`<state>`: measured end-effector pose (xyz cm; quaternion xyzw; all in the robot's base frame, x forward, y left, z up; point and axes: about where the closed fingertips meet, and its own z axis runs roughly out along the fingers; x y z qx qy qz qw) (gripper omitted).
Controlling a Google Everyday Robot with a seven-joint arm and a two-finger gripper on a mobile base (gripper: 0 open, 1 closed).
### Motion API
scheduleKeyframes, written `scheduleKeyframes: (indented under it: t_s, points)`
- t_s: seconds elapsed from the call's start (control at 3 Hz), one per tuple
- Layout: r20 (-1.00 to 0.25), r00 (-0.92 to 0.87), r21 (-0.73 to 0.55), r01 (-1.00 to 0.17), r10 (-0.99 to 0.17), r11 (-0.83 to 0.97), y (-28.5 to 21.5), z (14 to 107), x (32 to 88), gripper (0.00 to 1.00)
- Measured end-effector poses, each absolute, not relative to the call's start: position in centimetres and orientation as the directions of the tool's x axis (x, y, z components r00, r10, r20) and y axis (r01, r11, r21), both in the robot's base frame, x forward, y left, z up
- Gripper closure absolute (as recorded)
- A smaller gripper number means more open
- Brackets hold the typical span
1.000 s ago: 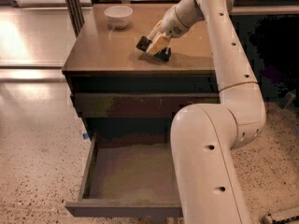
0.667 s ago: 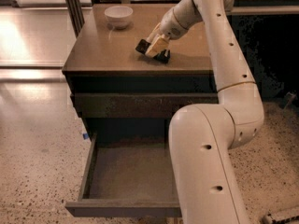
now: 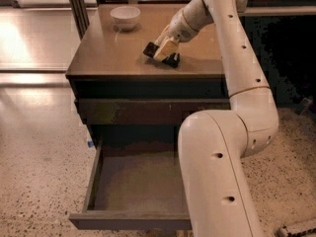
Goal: Pick rxbar chocolate from middle drawer and place on counter
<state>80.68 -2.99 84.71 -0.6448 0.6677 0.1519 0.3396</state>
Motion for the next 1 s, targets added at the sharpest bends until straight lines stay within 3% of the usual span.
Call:
scheduleKeyframes:
  t_s: [0.67,1.0]
  points:
    - [-0.649,0.062,-0.235,-0.964,-0.758,0.122,-2.99,84.71,80.68,0.17]
    - [-0.649,0.062,-0.235,-0.964,-0.758,0.122,-2.99,84.71,80.68,0.0]
